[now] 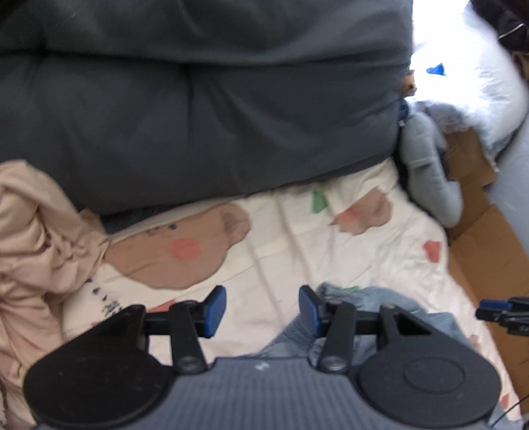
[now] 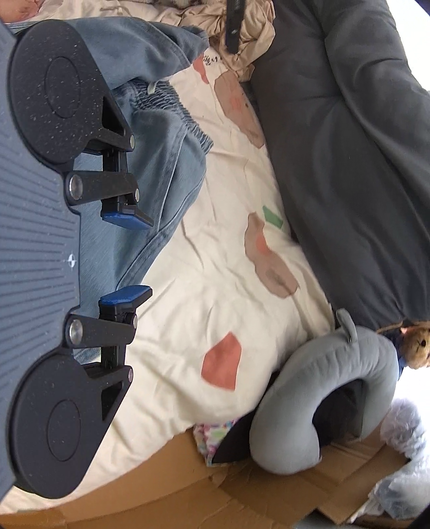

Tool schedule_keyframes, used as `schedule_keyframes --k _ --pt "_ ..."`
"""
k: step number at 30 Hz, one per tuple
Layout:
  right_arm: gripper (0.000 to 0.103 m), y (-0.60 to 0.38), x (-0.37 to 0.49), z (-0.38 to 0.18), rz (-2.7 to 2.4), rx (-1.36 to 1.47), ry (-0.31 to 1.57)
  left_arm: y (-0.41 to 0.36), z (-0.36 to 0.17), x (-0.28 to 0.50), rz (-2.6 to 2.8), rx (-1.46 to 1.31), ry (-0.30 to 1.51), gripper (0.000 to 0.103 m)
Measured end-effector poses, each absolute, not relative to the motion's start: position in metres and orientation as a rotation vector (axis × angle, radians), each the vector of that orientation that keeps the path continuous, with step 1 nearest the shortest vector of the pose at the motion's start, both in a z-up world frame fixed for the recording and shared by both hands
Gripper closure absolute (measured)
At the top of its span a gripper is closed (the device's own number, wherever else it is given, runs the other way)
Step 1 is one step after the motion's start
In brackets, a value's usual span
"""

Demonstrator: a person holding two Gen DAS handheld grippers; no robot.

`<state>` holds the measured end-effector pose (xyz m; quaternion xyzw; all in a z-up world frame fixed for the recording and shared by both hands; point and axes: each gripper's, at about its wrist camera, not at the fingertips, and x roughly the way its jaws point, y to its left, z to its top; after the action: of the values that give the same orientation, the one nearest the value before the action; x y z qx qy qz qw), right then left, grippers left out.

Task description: Fold clothes

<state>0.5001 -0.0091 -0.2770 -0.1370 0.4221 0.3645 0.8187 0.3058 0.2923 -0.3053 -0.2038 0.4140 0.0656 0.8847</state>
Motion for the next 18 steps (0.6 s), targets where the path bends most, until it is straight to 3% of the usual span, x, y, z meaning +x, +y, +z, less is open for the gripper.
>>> schedule_keyframes --k 18 --pt "0.059 0.041 0.494 -0.291 0.863 -0.315 0.912 0.317 -0.33 0.205 0.194 -0.483 0.998 0.046"
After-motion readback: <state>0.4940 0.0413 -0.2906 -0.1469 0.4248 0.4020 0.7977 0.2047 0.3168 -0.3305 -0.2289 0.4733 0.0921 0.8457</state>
